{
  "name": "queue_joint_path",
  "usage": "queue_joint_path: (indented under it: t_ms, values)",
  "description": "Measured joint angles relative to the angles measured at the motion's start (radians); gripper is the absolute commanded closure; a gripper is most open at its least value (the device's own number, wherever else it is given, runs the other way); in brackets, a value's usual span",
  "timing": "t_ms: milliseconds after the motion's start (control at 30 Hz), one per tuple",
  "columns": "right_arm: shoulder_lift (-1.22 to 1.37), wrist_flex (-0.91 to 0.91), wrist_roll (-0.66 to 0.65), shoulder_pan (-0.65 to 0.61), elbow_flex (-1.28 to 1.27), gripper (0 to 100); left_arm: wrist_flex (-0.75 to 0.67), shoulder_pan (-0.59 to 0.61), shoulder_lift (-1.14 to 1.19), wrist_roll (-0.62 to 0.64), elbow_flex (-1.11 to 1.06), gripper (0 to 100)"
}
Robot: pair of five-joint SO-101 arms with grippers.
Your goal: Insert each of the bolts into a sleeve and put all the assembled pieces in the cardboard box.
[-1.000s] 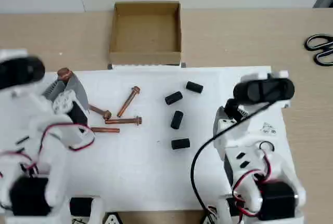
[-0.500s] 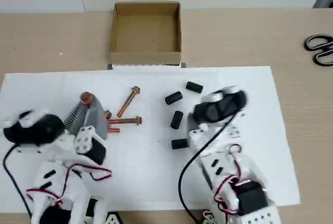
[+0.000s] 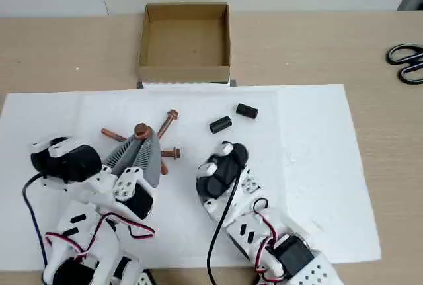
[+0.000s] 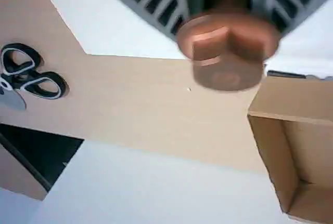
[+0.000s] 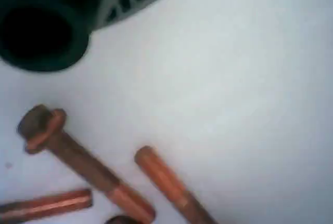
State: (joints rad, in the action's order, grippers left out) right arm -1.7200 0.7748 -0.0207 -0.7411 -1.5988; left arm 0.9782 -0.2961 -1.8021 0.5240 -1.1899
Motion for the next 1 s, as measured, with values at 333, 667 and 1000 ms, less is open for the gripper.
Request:
queue_joint_path:
  t_ms: [333, 667, 1000]
  values:
    - [-0.077, -0.002, -0.021, -0.078, -0.057, 99.5, 0.0, -0.1, -0.002, 0.095, 0.0, 99]
    - [-0.077, -0.002, -0.021, -0.086, -0.049, 99.5, 0.0, -0.11, -0.002, 0.1, -0.04, 99]
    - [-0.078, 0.017, -0.021, -0.106, -0.018, 99.5, -0.098, -0.11, -0.002, 0.1, -0.141, 99]
